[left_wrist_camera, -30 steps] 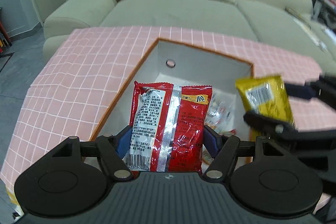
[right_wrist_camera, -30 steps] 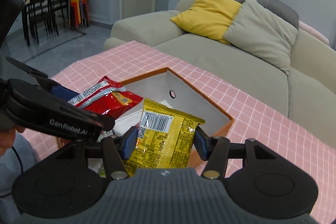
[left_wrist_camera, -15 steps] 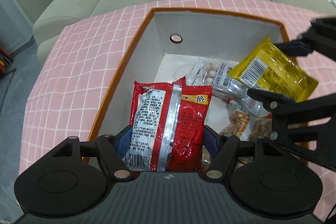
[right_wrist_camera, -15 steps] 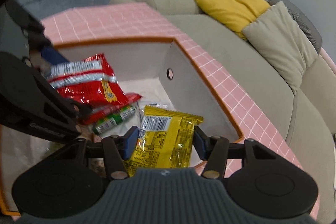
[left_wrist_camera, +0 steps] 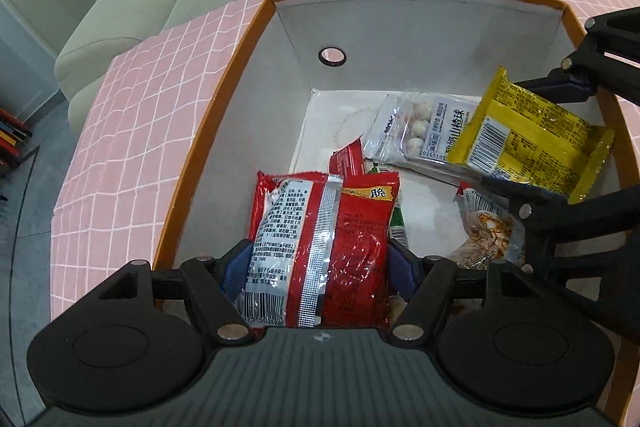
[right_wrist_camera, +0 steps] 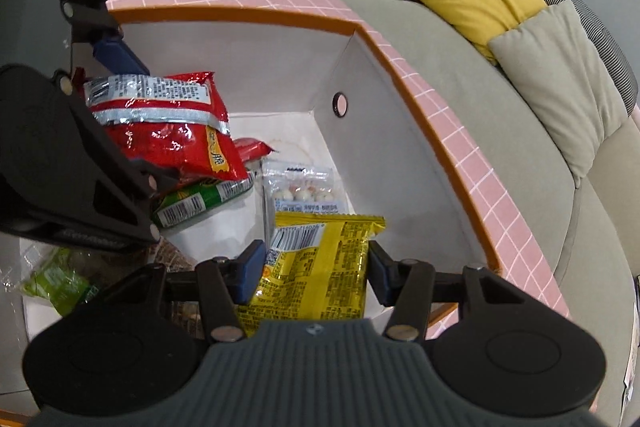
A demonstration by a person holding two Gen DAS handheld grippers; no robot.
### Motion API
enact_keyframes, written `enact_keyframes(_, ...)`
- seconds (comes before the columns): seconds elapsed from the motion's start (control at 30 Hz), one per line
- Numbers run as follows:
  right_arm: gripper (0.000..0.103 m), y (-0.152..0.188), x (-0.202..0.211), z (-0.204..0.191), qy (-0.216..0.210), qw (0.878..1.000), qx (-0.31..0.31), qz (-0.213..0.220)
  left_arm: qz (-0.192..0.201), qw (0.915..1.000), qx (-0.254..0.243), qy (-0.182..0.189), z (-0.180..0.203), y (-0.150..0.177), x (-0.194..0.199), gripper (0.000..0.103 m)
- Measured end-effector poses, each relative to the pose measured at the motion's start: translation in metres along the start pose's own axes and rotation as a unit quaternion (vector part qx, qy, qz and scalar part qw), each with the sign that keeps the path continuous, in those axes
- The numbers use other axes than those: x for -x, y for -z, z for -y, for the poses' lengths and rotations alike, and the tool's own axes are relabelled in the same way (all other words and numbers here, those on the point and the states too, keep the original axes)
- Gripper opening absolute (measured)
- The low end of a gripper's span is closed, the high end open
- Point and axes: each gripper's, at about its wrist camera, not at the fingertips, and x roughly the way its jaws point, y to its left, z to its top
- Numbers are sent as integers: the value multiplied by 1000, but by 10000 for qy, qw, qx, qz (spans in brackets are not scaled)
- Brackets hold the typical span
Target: Organize snacks
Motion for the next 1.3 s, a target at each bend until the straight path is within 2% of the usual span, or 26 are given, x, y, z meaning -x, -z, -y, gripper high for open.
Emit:
enact_keyframes(0.17, 54, 2, -1, 3, -29, 10000, -25, -64, 5, 10000, 38, 30, -2, 0, 0, 85)
enact_keyframes(0.3, 61, 1, 3, 7, -75, 9999, -129, -50, 91, 9998, 115, 106, -4, 2, 8, 88)
enact_keyframes(0.4, 69, -1, 9, 10, -99, 9997, -241, -38, 174, 9997, 189, 17, -7, 1, 16, 88)
enact_keyframes(0.53, 78, -3, 21, 12, 88, 9994, -317, 58, 411, 9984, 383, -12, -14, 1, 34, 88)
enact_keyframes(0.77, 85, -6, 59, 23, 281, 9944, -940, 392, 955, 9905, 986, -54, -34, 6, 78, 88)
enact_keyframes(0.9, 90, -6, 91, 26, 456, 9870, -1360, 723, 1372, 9823, 1277, -65, -41, 14, 111, 88)
enact_keyframes(1.07, 95, -2, 134, 24, 644, 9727, -1876, 1202, 1886, 9718, 1404, -204, -39, 29, 151, 88)
enact_keyframes(1.3, 99, 13, 190, 7, 653, 9534, -2378, 1737, 2427, 9614, 1162, -580, -25, 58, 188, 88)
